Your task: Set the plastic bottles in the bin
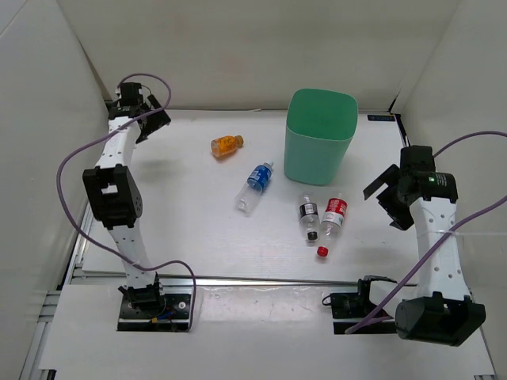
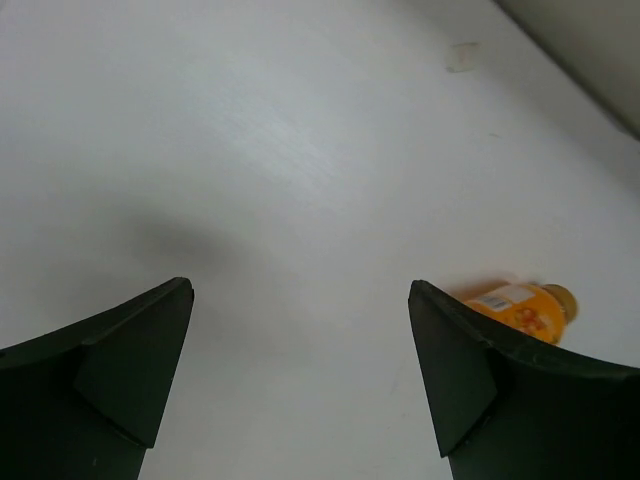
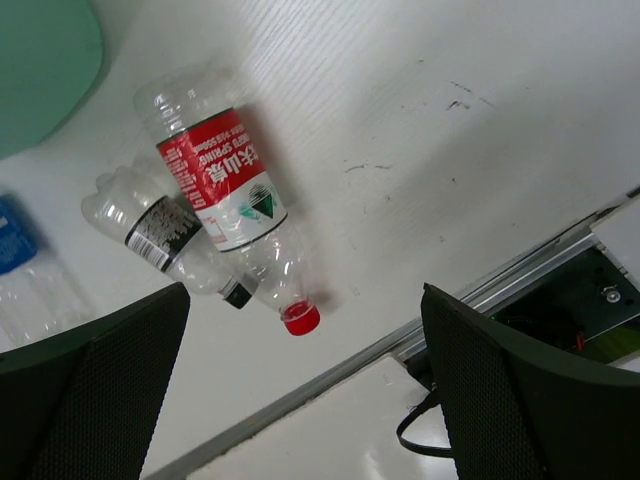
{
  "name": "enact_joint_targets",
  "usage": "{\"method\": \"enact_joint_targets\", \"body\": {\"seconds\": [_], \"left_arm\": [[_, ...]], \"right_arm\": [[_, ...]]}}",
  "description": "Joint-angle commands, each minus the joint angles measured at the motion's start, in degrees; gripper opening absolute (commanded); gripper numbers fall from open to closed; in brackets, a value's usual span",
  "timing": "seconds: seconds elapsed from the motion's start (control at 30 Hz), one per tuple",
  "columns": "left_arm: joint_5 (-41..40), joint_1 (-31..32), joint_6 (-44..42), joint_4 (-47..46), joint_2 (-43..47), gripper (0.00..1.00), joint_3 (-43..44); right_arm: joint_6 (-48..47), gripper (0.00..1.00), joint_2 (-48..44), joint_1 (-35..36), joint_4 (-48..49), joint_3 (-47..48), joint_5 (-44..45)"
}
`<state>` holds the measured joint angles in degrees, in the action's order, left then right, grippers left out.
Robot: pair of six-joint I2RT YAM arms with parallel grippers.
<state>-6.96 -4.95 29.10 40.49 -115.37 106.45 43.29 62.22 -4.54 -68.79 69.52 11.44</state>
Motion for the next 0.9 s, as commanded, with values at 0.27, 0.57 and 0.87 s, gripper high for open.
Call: {"method": "enact_joint_targets", "body": {"seconds": [0.27, 0.57, 0.87], "left_arm": [[40.95, 0.03, -20.92, -9.37, -12.16, 1.0, 18.53], [56.44, 7.05, -21.72, -18.86, -16.38, 0.99, 17.3], [55.4, 12.94, -20.93, -19.66, -18.22, 1.0, 12.29]], "right_arm": [[-9.36, 1.0, 1.15, -1.18, 4.1, 0.53, -8.01], [-11.99, 1.0, 8.01, -1.7, 4.11, 4.21, -10.04], [-14.73, 1.0, 14.25, -1.7, 4.81, 10.2, -11.44]]}}
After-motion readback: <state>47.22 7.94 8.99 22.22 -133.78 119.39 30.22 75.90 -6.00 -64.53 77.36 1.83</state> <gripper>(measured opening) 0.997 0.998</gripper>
